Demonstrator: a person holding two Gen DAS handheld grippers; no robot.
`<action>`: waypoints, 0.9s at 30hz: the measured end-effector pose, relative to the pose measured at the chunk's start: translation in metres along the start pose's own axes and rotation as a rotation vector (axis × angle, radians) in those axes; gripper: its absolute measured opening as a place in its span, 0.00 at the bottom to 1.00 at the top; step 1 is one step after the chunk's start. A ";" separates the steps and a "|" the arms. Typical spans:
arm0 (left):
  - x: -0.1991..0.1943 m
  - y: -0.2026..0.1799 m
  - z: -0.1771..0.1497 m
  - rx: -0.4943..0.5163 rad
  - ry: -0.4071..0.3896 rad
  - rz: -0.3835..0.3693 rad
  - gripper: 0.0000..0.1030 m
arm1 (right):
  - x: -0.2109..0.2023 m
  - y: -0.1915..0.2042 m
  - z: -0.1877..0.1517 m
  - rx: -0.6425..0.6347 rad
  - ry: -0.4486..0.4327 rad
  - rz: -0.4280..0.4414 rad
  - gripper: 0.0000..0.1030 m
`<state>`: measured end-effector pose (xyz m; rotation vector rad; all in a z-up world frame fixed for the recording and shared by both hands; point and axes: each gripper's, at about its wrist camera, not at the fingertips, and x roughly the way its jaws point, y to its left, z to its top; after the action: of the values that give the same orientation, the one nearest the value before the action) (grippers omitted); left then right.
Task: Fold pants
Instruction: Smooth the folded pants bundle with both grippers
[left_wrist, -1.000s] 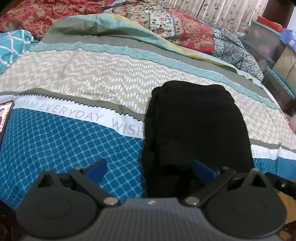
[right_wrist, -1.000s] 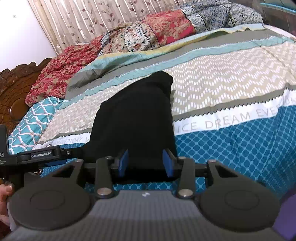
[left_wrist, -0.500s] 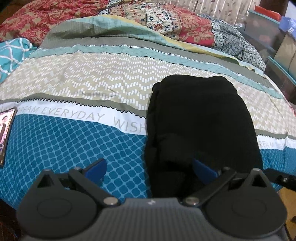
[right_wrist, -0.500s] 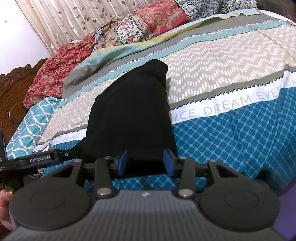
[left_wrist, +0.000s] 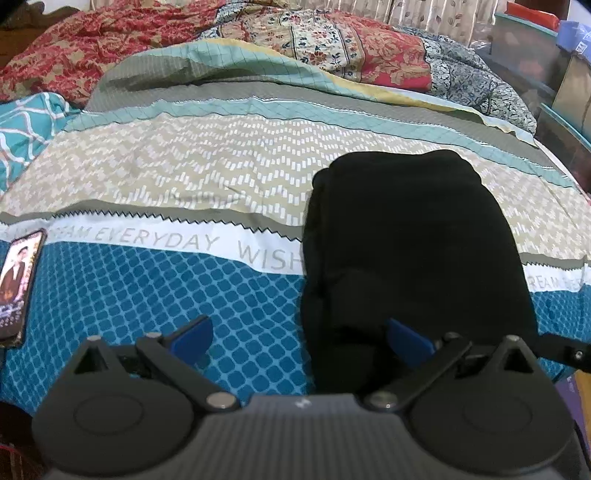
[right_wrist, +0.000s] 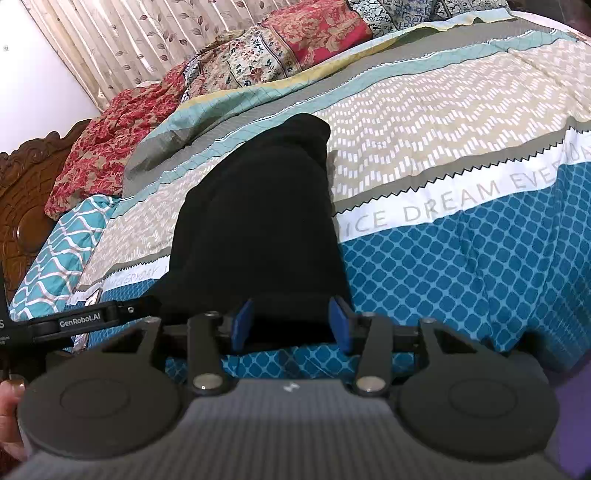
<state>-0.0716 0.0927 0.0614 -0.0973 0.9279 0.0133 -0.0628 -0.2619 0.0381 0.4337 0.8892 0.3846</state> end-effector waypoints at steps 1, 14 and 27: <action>0.000 0.000 0.001 0.003 -0.003 0.007 1.00 | 0.000 0.000 0.000 0.001 0.000 0.000 0.50; 0.002 0.006 0.002 0.010 -0.002 0.035 1.00 | -0.005 -0.010 0.004 0.036 -0.029 -0.022 0.54; 0.007 0.012 0.001 -0.030 0.022 0.000 1.00 | -0.002 -0.014 0.003 0.065 -0.012 -0.007 0.61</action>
<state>-0.0674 0.1044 0.0556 -0.1258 0.9502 0.0264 -0.0593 -0.2755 0.0334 0.4924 0.8932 0.3475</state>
